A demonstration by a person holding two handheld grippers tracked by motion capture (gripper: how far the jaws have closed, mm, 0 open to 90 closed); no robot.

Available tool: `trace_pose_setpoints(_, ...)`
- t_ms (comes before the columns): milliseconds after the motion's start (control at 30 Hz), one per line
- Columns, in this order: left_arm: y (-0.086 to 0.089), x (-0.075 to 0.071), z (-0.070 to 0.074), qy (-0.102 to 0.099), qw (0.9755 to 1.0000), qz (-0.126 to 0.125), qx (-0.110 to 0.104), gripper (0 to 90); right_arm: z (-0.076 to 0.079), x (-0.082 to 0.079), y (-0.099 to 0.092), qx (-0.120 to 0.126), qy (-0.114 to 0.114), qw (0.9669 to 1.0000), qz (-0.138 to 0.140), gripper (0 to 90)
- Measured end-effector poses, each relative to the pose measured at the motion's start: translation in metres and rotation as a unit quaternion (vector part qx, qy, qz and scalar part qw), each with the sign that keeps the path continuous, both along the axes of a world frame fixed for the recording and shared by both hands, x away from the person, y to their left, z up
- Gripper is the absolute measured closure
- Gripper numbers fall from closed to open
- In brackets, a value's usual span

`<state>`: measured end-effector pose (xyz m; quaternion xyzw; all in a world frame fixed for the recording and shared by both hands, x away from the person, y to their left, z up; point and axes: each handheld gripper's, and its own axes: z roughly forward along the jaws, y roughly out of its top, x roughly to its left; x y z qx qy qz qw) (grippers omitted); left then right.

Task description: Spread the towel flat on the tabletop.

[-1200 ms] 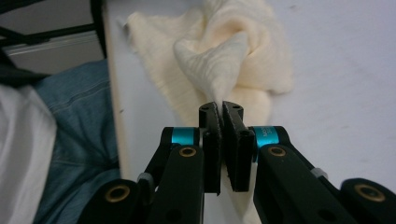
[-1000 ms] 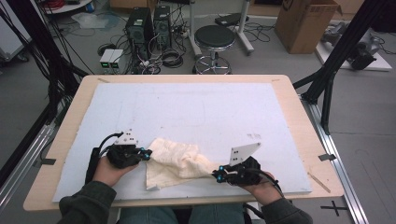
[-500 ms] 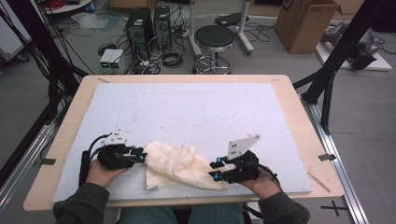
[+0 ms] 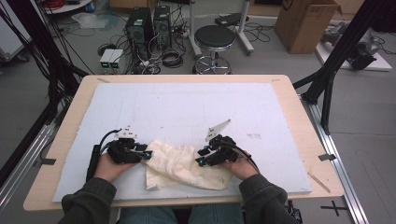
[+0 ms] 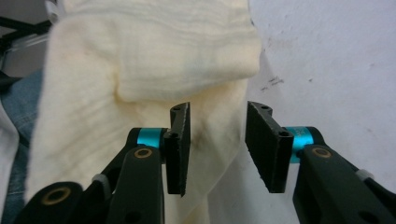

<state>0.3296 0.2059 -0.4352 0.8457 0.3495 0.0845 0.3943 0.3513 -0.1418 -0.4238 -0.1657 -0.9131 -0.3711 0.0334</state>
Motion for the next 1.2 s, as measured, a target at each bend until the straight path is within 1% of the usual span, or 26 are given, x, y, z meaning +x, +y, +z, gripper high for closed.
trace_pose_setpoints(33,-0.001,0.000,-0.001,0.001,1.0000,-0.002,0.006,65.0,-0.003,0.002,0.002,-0.004,0.001,1.0000,0.001,63.5)
trace_pose_setpoints(67,-0.002,0.000,-0.002,-0.004,0.9999,0.001,0.012,68.1,-0.005,0.003,0.004,-0.010,0.004,0.9999,0.001,66.8)
trace_pose_setpoints(100,-0.002,0.000,-0.002,-0.010,0.9998,0.003,0.019,71.2,-0.008,0.004,0.004,-0.012,0.009,0.9999,0.002,72.5)
trace_pose_setpoints(167,-0.001,0.000,-0.002,-0.010,0.9998,0.004,0.017,78.2,-0.010,0.005,0.004,-0.009,0.009,0.9999,0.002,81.1)
trace_pose_setpoints(200,-0.001,0.001,-0.003,-0.008,0.9999,0.001,0.012,83.2,-0.009,0.005,0.004,-0.011,0.011,0.9999,0.000,83.5)
trace_pose_setpoints(233,-0.002,0.000,-0.003,-0.013,0.9998,0.002,0.015,85.8,-0.008,0.005,0.003,-0.011,0.006,0.9999,-0.001,84.2)
trace_pose_setpoints(267,-0.003,0.000,-0.002,-0.019,0.9996,0.003,0.019,86.4,-0.006,0.004,0.002,-0.009,-0.002,0.9999,-0.005,84.5)
trace_pose_setpoints(333,-0.004,-0.001,0.000,-0.029,0.9994,0.007,0.017,87.0,-0.001,0.002,-0.004,0.003,-0.007,0.9999,-0.015,84.5)
trace_pose_setpoints(367,-0.004,-0.001,0.001,-0.031,0.9994,0.009,0.017,87.1,0.001,0.001,-0.007,0.006,-0.006,0.9997,-0.022,84.6)
trace_pose_setpoints(467,-0.003,-0.001,0.004,-0.041,0.9989,0.022,0.000,87.4,0.010,-0.002,-0.021,0.013,-0.022,0.9988,-0.042,84.5)
trace_pose_setpoints(533,-0.002,0.000,0.007,-0.046,0.9986,0.026,-0.008,87.4,0.017,-0.003,-0.032,0.011,-0.037,0.9977,-0.055,84.6)
trace_pose_setpoints(567,-0.002,0.000,0.008,-0.045,0.9984,0.030,-0.015,87.4,0.020,-0.004,-0.037,0.006,-0.043,0.9970,-0.064,84.6)
trace_pose_setpoints(633,-0.002,0.000,0.010,-0.048,0.9982,0.032,-0.017,87.4,0.027,-0.006,-0.048,0.009,-0.055,0.9953,-0.079,84.6)
trace_pose_setpoints(700,-0.003,0.000,0.010,-0.048,0.9979,0.036,-0.025,87.3,0.033,-0.009,-0.059,0.002,-0.069,0.9931,-0.095,84.6)
trace_pose_setpoints(733,-0.004,0.001,0.010,-0.048,0.9978,0.037,-0.028,87.4,0.035,-0.010,-0.064,-0.001,-0.073,0.9921,-0.102,84.6)
trace_pose_setpoints(800,-0.005,0.002,0.008,-0.041,0.9983,0.034,-0.026,87.3,0.035,-0.011,-0.074,-0.003,-0.080,0.9904,-0.112,84.4)
trace_pose_setpoints(833,-0.007,0.002,0.007,-0.035,0.9987,0.029,-0.023,87.2,0.032,-0.011,-0.078,-0.003,-0.076,0.9903,-0.116,83.6)
trace_pose_setpoints(867,-0.008,0.003,0.006,-0.031,0.9991,0.024,-0.017,87.0,0.028,-0.011,-0.080,-0.005,-0.065,0.9906,-0.120,80.8)
trace_pose_setpoints(900,-0.009,0.003,0.005,-0.025,0.9994,0.015,-0.018,86.5,0.021,-0.009,-0.080,-0.009,-0.054,0.9914,-0.119,77.0)
trace_pose_setpoints(933,-0.009,0.003,0.006,-0.020,0.9995,0.012,-0.021,84.0,0.013,-0.007,-0.080,-0.014,-0.031,0.9933,-0.110,73.1)
trace_pose_setpoints(967,-0.008,0.002,0.006,-0.022,0.9993,0.011,-0.027,80.4,0.009,-0.007,-0.080,-0.014,-0.025,0.9939,-0.107,72.1)
trace_pose_setpoints(1000,-0.007,0.001,0.008,-0.025,0.9990,0.012,-0.036,78.1,0.007,-0.008,-0.082,-0.009,-0.024,0.9939,-0.107,70.6)
trace_pose_setpoints(1067,-0.001,0.001,0.013,-0.026,0.9977,0.016,-0.061,73.7,0.010,-0.008,-0.088,0.021,-0.021,0.9929,-0.116,68.2)
trace_pose_setpoints(1100,0.001,0.002,0.015,-0.028,0.9974,0.022,-0.064,70.5,0.013,-0.006,-0.091,0.030,-0.023,0.9921,-0.119,67.7)
trace_pose_setpoints(1133,0.002,0.005,0.017,-0.027,0.9977,0.021,-0.059,69.3,0.016,-0.005,-0.094,0.032,-0.025,0.9913,-0.126,67.3)
trace_pose_setpoints(1200,0.003,0.009,0.021,-0.029,0.9973,0.032,-0.060,68.1,0.021,-0.001,-0.098,0.035,-0.030,0.9894,-0.138,66.6)
